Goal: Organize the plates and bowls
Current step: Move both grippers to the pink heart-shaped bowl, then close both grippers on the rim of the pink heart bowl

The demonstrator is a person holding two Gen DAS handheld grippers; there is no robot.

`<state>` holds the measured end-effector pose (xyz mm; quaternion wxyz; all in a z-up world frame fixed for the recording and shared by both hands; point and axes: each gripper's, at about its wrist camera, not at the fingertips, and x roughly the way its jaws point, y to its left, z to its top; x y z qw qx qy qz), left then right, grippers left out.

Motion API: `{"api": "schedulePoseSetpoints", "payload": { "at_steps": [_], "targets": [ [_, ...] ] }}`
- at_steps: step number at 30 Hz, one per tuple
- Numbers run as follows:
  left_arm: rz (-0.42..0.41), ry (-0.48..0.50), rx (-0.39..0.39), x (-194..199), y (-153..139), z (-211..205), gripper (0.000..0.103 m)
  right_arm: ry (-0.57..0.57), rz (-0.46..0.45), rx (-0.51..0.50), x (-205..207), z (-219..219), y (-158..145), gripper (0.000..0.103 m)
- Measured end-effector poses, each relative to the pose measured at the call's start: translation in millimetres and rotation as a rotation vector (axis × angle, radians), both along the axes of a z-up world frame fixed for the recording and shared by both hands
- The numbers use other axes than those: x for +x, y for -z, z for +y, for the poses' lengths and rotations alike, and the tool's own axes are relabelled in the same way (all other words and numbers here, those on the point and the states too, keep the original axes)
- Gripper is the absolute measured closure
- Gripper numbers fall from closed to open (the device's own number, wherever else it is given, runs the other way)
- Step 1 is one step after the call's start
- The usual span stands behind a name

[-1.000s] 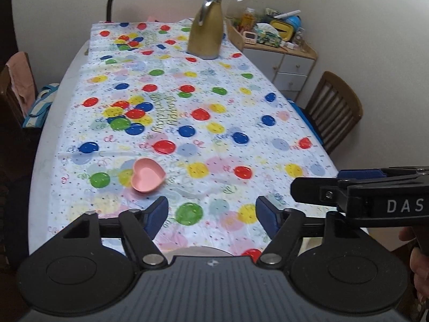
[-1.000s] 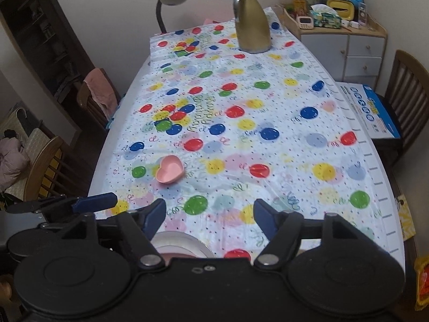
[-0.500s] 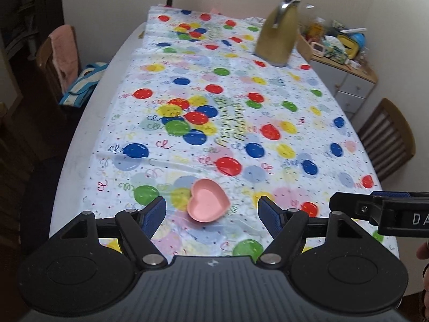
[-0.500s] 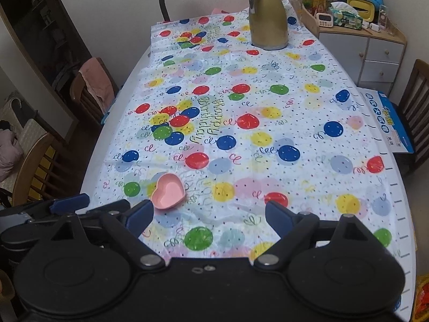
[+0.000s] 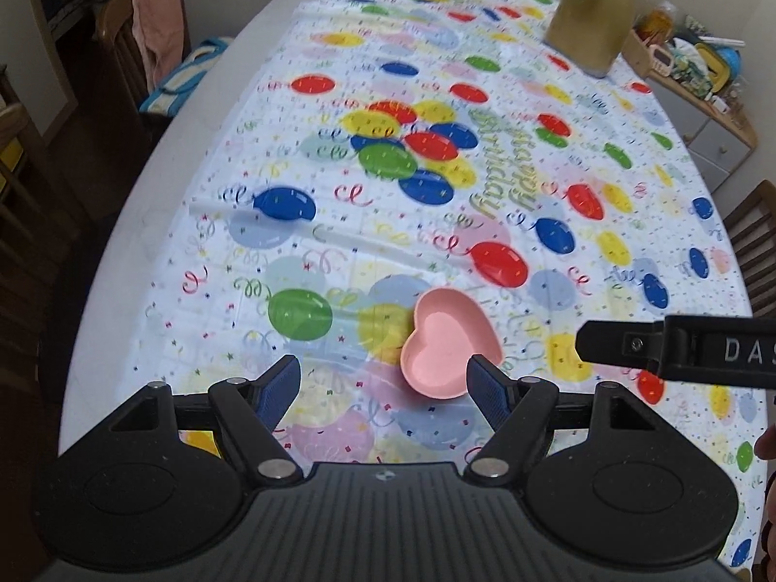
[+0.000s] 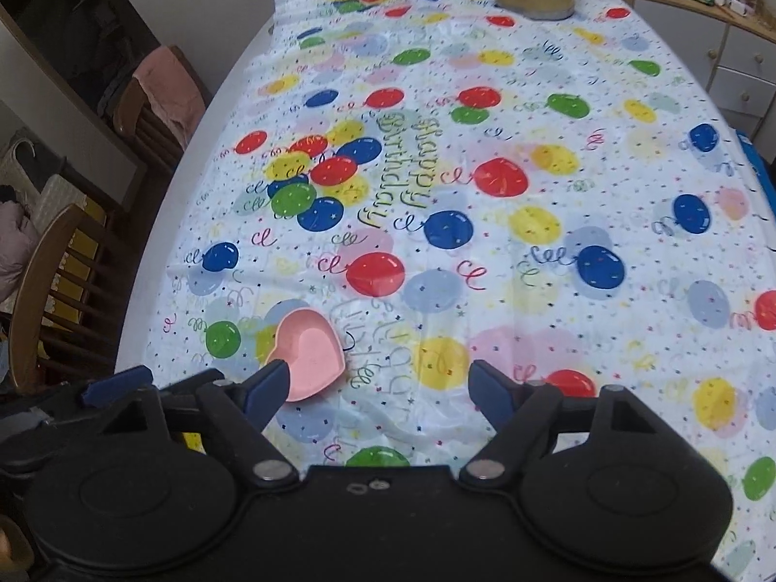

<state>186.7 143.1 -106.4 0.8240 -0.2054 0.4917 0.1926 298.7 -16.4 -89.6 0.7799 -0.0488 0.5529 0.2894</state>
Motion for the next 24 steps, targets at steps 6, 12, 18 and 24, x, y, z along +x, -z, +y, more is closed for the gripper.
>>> {"api": "schedulePoseSetpoints", "payload": {
  "at_steps": [6, 12, 18, 24],
  "targets": [
    [0.028, -0.042, -0.019, 9, 27, 7, 0.028, -0.025, 0.063, -0.006, 14, 23, 31, 0.036],
    [0.036, -0.062, -0.024, 16, 43, 9, 0.028, -0.040, 0.116, -0.020, 23, 39, 58, 0.053],
    [0.030, -0.069, -0.029, 18, 49, 10, 0.041, -0.049, 0.137, -0.022, 29, 46, 73, 0.069],
    [0.006, -0.083, -0.062, 17, 52, 13, 0.072, -0.065, 0.147, -0.015, 28, 50, 78, 0.085]
  ]
}}
